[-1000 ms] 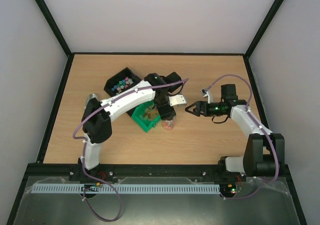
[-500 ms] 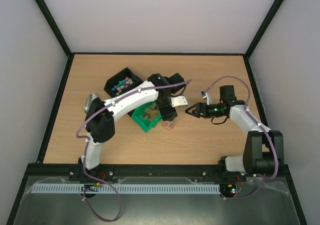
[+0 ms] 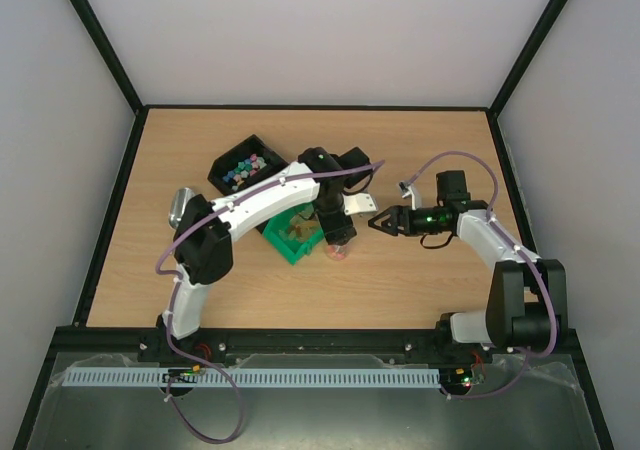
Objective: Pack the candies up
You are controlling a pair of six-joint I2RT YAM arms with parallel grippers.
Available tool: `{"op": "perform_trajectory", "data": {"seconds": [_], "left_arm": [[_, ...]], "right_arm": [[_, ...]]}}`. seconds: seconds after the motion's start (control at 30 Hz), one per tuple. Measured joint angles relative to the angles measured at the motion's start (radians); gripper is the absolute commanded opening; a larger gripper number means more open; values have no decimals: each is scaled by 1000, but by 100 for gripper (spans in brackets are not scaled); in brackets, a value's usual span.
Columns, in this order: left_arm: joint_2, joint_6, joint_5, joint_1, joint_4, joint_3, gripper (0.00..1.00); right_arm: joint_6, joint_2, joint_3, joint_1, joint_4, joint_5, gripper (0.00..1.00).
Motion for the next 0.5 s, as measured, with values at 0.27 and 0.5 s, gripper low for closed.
{"op": "perform_trajectory", "data": {"seconds": [0.27, 0.5], "left_arm": [[2, -2, 16, 0, 1, 0, 95], [-10, -7, 78, 26, 8, 18, 94]], "right_arm": [[0, 6, 0, 0, 1, 0, 85], [0, 6, 0, 0, 1, 1, 86]]}}
